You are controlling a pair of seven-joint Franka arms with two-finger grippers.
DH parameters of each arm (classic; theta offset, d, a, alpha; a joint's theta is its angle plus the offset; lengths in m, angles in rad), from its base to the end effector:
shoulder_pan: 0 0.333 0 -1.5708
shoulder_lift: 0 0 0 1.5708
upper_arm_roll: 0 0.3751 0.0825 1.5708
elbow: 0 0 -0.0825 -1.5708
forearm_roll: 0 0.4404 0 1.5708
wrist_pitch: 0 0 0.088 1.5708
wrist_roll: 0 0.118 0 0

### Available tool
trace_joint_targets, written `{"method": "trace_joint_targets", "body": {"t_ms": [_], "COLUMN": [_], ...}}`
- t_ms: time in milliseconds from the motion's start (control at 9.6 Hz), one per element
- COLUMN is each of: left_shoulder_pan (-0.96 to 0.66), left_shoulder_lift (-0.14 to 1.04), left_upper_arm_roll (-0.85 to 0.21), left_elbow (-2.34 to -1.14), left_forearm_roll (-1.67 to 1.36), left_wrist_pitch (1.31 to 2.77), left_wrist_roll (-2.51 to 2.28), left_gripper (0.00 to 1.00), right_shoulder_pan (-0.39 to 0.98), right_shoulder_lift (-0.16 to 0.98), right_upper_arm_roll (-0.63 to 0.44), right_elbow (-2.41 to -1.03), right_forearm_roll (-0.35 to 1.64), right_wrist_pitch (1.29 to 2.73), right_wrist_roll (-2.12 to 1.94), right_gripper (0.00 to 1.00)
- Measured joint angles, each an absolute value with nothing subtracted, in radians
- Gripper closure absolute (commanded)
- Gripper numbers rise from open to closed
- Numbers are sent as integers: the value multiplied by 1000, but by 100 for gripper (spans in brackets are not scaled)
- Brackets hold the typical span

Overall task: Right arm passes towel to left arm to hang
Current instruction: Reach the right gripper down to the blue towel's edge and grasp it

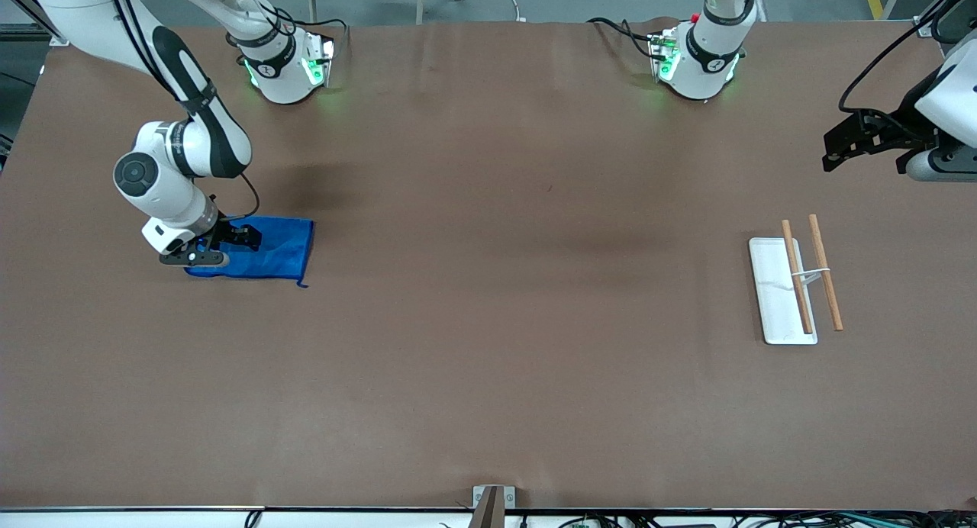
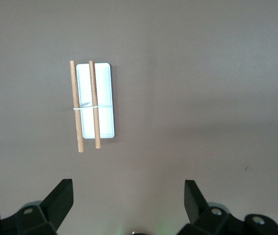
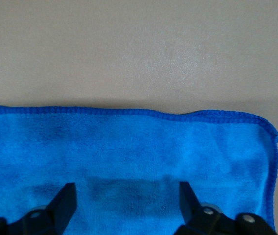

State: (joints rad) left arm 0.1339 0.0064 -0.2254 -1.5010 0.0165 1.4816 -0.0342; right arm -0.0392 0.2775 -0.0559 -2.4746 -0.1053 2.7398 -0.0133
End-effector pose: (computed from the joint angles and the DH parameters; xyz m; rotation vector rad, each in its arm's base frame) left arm 0.6018 -0.0526 0.6977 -3.1235 0.0876 0.0385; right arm 0.5100 -0.0463 0.1761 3.0863 0.0269 -0.0240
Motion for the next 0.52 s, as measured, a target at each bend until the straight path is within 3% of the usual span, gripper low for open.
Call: {"method": "trace_joint_targets", "body": {"t_ms": [208,312,417,521], "left_shoulder_pan": [134,134,134,134], "left_shoulder_lift": [10,10,10,10], "left_upper_arm_roll": [-225,-225,-225,-225], "left_elbow": [-1501,-1501,-1500,-1500], "left_forearm_roll": [17,17,17,17], "left_wrist_pitch": [1484,1485,1485,1485], "left_wrist_roll": [-34,-34,-34,-34], "left_gripper": [0,0,0,0], "right_shoulder_pan": [-40,-41,-41,-43], "right_shoulder_lift": [296,307,307,302], "right_upper_arm_roll": [-56,-57,-56,-58], "right_elbow": [-2475,-2475,-2474,-2472], "right_forearm_roll": [-105,-105,-105,-104], "right_wrist_pitch": [2751,2754,2757,2755], "right_wrist_roll": [-14,-15,-14,-11], "right_gripper": [43,74,93,100]}}
